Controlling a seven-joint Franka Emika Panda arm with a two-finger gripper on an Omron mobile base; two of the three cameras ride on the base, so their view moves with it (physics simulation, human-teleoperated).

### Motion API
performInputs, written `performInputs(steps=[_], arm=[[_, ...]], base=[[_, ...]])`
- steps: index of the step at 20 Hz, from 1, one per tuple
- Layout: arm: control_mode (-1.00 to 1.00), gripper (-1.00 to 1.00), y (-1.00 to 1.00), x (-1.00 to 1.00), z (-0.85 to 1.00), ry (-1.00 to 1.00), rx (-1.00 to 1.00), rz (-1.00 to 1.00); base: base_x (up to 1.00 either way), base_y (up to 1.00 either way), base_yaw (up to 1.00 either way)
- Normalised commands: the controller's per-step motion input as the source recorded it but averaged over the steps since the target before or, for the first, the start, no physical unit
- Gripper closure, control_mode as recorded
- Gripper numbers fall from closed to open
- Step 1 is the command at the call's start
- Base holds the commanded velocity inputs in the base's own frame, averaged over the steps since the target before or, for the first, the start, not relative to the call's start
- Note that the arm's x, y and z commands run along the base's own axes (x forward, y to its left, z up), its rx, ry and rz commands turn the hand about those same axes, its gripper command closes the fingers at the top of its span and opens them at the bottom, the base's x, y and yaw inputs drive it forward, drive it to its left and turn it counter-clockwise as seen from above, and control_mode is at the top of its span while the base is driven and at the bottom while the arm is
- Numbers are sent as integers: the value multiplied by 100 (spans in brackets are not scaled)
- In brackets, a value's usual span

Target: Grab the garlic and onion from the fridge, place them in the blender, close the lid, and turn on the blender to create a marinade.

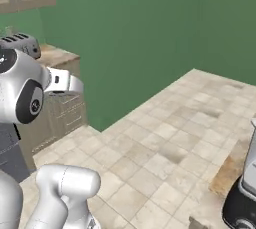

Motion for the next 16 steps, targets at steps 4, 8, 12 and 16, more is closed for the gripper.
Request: performInputs(steps=[4, 8, 12, 16], arm=[[100, 100, 0, 0, 0, 0, 0, 0], [100, 100, 0, 0, 0, 0, 0, 0], [100, 100, 0, 0, 0, 0, 0, 0], [100, 100, 0, 0, 0, 0, 0, 0]], base=[[17, 86, -62], [2, 47, -65], [13, 28, -69], [38, -24, -47]])
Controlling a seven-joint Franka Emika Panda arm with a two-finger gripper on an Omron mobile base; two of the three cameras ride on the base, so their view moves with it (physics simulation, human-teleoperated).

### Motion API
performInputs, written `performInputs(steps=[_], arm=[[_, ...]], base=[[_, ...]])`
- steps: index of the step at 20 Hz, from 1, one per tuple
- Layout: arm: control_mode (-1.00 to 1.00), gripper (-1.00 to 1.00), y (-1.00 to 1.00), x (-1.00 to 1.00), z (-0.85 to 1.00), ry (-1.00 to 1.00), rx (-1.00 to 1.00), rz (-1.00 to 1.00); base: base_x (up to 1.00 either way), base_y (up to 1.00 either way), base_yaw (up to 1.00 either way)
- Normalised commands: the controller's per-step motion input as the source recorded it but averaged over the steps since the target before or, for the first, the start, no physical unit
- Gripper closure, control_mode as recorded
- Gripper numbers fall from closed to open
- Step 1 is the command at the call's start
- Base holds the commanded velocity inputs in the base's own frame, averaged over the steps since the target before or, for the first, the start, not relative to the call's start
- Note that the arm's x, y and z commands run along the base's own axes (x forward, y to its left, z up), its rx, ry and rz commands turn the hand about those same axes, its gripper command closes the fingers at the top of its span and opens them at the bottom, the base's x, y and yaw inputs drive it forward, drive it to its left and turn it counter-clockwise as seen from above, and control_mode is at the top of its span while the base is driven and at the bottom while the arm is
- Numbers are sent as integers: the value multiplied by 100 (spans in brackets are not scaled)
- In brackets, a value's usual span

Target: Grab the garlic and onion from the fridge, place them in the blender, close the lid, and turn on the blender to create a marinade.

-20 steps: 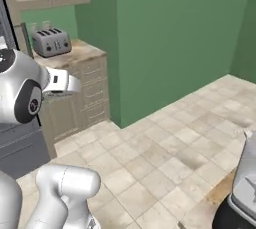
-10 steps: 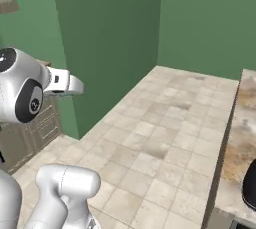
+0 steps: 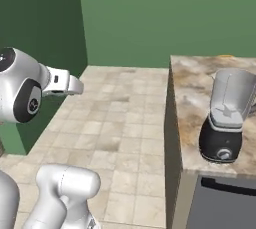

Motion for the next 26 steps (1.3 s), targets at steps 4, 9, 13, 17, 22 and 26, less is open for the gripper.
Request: performInputs(steps=[4, 9, 13, 17, 22, 26], arm=[[100, 100, 0, 0, 0, 0, 0, 0], [100, 100, 0, 0, 0, 0, 0, 0], [100, 100, 0, 0, 0, 0, 0, 0], [100, 100, 0, 0, 0, 0, 0, 0], [-100, 100, -2, 0, 7, -1, 1, 0], [-100, 100, -42, 54, 61, -1, 10, 0]], base=[[39, -95, -8], [15, -100, 3], [1, -83, 13], [14, -49, 11], [6, 0, 2], [0, 0, 0]])
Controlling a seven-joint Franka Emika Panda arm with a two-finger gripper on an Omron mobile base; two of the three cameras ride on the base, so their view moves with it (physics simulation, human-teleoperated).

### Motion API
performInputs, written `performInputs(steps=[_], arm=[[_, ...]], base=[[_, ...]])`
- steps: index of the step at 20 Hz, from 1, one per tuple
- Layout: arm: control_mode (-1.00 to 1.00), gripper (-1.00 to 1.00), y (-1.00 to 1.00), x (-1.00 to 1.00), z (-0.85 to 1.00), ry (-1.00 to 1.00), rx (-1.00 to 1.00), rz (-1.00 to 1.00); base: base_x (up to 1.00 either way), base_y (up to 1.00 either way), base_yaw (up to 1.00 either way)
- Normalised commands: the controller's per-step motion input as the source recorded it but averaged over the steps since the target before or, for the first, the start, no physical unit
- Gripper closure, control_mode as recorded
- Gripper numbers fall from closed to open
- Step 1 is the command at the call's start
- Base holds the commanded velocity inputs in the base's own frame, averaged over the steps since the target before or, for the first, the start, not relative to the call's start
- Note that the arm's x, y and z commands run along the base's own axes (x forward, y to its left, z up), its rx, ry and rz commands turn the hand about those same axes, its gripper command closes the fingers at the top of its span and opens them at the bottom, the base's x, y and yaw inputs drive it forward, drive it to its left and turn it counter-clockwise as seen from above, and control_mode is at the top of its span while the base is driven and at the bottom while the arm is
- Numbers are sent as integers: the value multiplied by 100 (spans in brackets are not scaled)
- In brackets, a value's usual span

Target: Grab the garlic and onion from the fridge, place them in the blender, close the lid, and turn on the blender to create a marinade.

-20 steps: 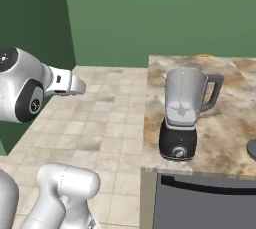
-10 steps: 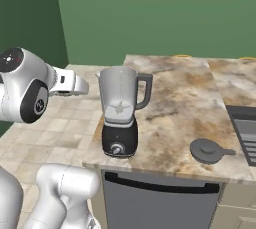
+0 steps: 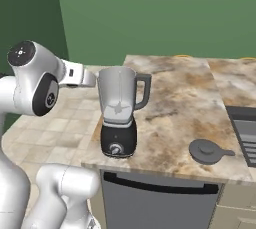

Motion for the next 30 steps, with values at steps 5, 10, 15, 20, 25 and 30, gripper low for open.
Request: performInputs(steps=[5, 10, 15, 20, 25, 30], arm=[[-100, 100, -57, 90, 29, 4, 13, -3], [-100, 100, -76, 49, 0, 12, 11, 0], [-100, 100, -64, 42, -8, 16, 6, 0], [-100, 100, 4, 62, -54, 21, -1, 0], [-100, 100, 25, 48, -64, 15, -6, 0], [-100, 100, 2, 38, -56, 12, -3, 0]], base=[[0, 0, 0], [0, 0, 0], [0, 0, 0], [0, 0, 0], [0, 0, 0], [0, 0, 0]])
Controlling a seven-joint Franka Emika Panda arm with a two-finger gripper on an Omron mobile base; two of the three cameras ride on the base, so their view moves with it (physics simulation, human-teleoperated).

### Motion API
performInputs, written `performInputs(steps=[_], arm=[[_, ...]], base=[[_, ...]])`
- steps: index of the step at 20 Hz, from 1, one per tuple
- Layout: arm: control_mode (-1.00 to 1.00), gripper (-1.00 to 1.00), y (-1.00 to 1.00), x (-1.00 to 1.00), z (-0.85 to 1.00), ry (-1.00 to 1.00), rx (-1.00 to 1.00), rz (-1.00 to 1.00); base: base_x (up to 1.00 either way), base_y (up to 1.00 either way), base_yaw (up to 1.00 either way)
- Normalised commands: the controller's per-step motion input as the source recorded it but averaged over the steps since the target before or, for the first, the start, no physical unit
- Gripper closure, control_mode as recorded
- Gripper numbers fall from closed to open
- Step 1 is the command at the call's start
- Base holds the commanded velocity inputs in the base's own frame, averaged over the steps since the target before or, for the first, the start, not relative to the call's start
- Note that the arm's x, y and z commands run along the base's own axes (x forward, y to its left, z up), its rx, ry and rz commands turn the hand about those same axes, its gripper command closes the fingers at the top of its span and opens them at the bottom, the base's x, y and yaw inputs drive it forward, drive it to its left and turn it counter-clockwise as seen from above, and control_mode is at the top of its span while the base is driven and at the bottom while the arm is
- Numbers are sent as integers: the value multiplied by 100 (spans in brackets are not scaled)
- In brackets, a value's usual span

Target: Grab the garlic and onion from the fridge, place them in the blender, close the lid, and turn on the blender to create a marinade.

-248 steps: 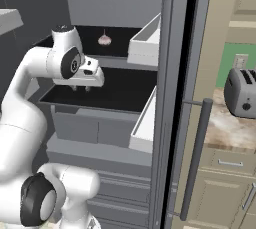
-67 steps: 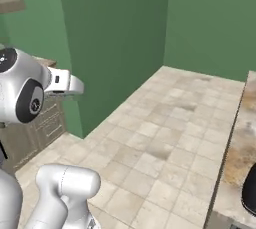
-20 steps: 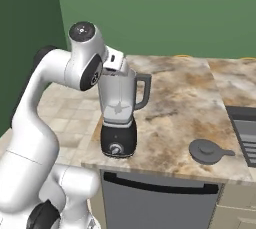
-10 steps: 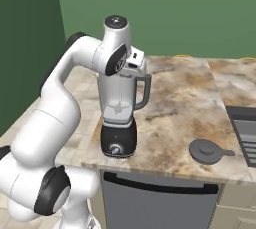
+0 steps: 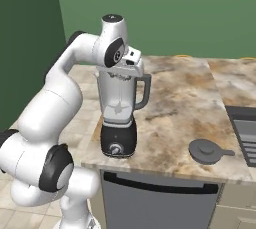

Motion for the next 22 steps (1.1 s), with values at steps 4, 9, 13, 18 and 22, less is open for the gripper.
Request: performInputs(steps=[4, 9, 13, 18, 22], arm=[[-100, 100, 14, 30, -73, 15, -8, 0], [-100, 100, 11, 57, -38, 5, -2, 0], [-100, 100, 20, 8, -64, 0, -3, 6], [-100, 100, 56, 7, -69, 10, 0, 7], [-100, 100, 34, 13, -73, 18, 0, 8]], base=[[0, 0, 0], [0, 0, 0], [0, 0, 0], [0, 0, 0], [0, 0, 0]])
